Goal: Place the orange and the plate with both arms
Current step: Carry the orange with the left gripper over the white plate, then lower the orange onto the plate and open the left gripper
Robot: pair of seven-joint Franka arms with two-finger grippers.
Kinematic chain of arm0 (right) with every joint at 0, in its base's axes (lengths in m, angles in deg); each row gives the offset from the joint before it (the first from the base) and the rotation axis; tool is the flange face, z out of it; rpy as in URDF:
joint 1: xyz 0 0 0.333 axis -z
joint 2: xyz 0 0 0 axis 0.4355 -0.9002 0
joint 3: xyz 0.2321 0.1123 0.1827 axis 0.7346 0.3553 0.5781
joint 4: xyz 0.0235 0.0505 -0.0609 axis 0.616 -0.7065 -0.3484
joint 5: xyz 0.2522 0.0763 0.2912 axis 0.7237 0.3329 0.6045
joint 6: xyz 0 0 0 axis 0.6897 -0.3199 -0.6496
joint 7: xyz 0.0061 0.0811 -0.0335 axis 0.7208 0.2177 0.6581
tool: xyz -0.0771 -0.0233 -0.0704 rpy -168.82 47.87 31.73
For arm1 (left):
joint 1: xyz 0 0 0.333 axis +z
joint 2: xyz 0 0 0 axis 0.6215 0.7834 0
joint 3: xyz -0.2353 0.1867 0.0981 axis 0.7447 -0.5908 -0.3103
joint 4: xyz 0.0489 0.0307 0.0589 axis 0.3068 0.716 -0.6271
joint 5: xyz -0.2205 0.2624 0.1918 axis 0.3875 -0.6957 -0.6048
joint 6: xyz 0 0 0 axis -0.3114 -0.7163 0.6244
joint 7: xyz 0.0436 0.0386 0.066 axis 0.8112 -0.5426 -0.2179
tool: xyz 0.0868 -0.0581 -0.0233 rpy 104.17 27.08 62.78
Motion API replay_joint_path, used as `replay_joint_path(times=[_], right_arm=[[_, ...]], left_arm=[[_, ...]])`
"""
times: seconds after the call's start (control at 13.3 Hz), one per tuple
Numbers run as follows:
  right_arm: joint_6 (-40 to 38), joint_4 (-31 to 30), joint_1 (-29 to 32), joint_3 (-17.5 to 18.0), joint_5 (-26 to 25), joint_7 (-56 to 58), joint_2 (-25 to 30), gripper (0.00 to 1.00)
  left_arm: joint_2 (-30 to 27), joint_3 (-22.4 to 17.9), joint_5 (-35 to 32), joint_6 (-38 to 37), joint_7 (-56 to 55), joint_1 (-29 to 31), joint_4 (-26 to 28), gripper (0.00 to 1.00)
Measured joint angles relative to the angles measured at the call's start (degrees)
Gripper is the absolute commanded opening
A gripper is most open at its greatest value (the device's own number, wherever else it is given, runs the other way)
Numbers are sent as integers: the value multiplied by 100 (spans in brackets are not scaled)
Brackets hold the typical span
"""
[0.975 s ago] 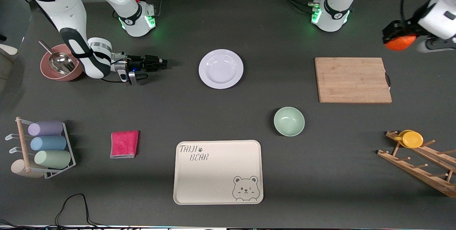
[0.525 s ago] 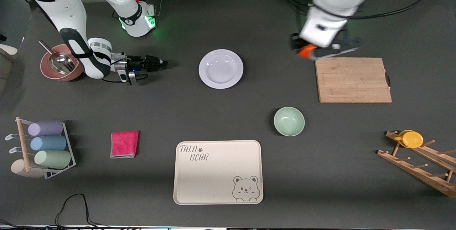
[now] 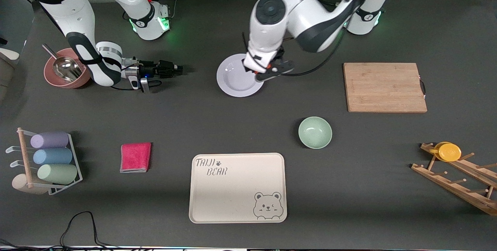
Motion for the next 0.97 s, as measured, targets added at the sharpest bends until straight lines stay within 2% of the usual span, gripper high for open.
replay_joint_path(times=[0.38, 0.75, 0.97], right_arm=[[-2, 37, 0, -3, 0, 129, -100, 44], [-14, 42, 0, -6, 0, 178, -146, 44], [-16, 43, 0, -6, 0, 187, -147, 44]], left_arm=[[917, -26, -809, 924, -804, -637, 97, 0], [1614, -78, -2022, 1365, -1803, -915, 150, 0], [1859, -128, -2224, 1539, -2080, -1079, 147, 0]])
